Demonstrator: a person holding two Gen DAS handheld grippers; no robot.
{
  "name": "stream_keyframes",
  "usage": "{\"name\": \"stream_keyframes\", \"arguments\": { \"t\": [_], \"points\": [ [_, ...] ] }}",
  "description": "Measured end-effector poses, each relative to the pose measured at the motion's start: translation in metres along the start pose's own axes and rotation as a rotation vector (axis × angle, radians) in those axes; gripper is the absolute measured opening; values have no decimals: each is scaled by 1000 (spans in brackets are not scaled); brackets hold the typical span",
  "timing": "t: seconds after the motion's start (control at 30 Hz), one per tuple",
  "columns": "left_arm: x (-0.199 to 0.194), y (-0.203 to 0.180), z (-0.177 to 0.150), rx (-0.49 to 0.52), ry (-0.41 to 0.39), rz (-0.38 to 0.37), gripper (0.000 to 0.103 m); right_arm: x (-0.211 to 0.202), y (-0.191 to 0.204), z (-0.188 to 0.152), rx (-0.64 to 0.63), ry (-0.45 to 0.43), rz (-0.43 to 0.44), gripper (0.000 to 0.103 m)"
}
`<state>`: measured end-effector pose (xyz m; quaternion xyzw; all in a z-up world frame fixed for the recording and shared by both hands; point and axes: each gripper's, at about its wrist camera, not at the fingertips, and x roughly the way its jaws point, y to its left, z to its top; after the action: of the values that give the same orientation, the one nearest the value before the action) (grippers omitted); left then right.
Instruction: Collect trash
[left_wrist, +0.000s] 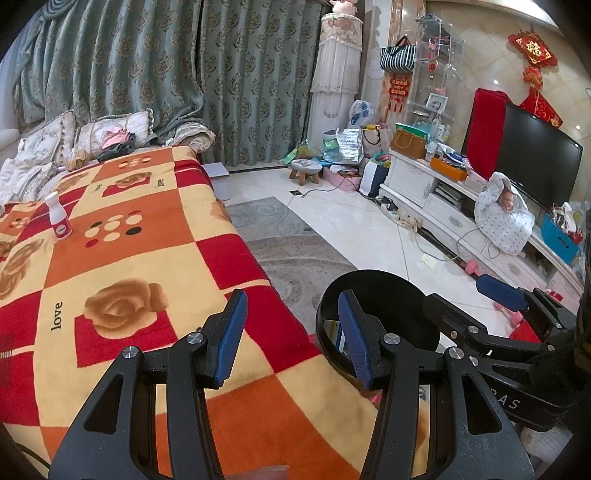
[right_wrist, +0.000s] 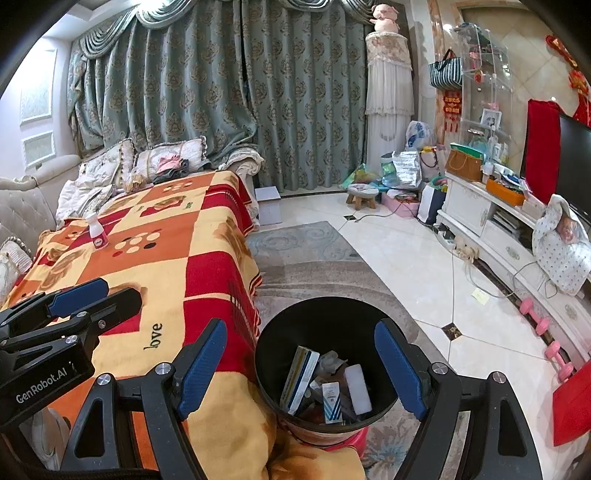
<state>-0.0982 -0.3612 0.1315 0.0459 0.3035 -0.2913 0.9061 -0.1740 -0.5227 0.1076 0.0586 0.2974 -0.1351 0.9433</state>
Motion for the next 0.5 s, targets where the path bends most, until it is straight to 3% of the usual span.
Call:
{"name": "stream_keyframes", "arguments": {
  "t": [0.5],
  "points": [
    [0,0,0,2,1,-2,50,0,1,-3,-6,10,2,80]
  ]
}}
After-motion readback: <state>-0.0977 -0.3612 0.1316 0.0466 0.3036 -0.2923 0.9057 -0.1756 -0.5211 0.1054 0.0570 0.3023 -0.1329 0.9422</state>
